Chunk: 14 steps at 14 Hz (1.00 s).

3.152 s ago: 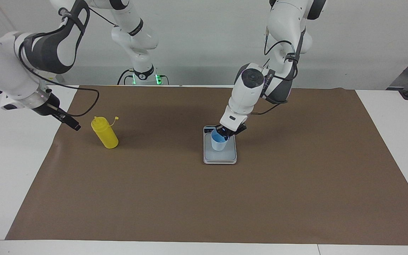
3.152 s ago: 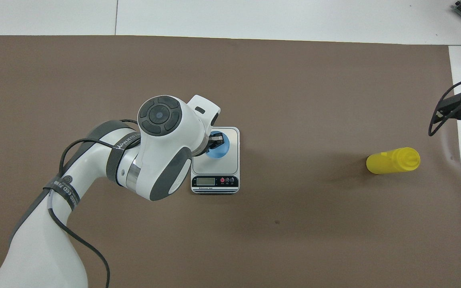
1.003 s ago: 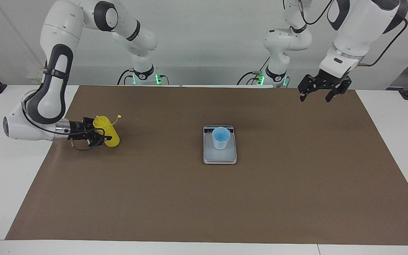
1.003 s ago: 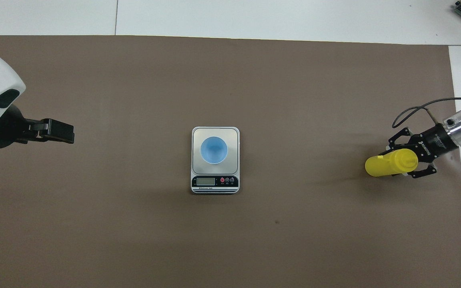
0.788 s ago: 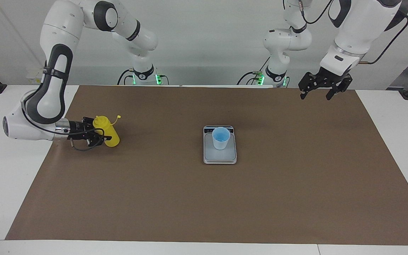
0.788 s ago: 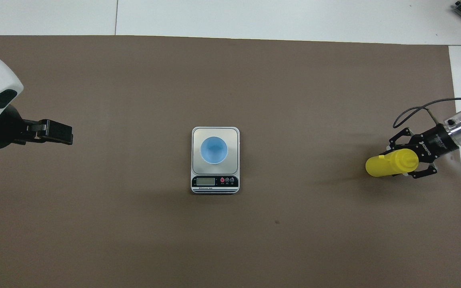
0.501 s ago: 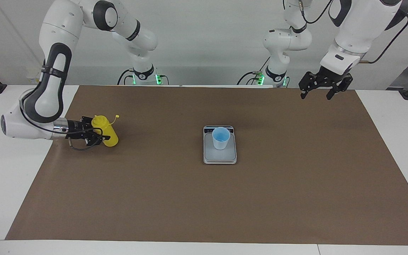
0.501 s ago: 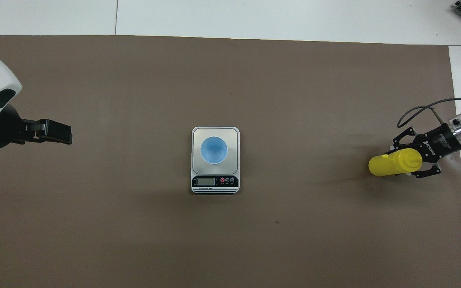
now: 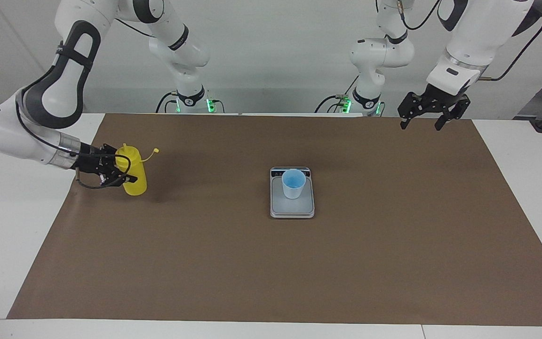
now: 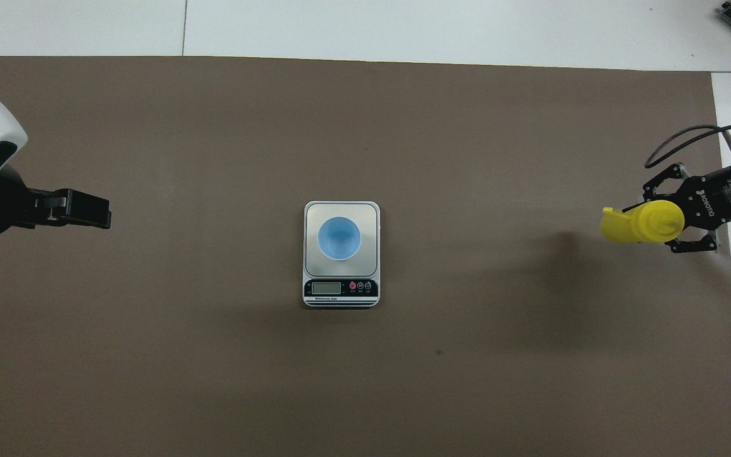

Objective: Pour seasoning into cup on scale with both arms
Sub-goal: 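Grasp the yellow squeeze bottle with the right gripper and lift it, then carry the bottle with the right gripper over the cup on the scale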

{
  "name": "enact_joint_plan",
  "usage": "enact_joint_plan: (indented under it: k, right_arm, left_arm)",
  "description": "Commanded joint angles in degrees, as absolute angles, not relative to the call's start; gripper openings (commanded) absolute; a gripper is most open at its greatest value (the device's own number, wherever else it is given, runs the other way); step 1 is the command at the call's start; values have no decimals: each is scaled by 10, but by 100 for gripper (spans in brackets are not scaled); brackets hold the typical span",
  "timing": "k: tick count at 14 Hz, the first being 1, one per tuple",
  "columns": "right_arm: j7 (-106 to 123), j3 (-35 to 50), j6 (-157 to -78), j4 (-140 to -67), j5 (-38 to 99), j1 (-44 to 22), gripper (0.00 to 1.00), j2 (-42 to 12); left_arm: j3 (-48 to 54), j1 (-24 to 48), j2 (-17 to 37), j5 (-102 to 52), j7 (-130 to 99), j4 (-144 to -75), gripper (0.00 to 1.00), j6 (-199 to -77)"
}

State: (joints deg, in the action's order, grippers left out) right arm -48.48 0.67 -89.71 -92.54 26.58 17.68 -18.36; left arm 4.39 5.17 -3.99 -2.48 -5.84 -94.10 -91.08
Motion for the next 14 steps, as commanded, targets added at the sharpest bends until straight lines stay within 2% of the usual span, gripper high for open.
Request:
enact_joint_plan:
  k: [1, 7, 14]
  right_arm:
    - [-539, 11, -931, -904, 276, 147, 0, -183]
    - [-680, 10, -1061, -880, 266, 28, 0, -190]
    - [-864, 10, -1251, -890, 158, -108, 0, -199]
  left_arm:
    - [49, 43, -45, -18, -50, -936, 100, -901]
    - [49, 44, -46, -18, -51, -940, 100, -900]
    - [46, 43, -51, -18, -50, -944, 100, -897]
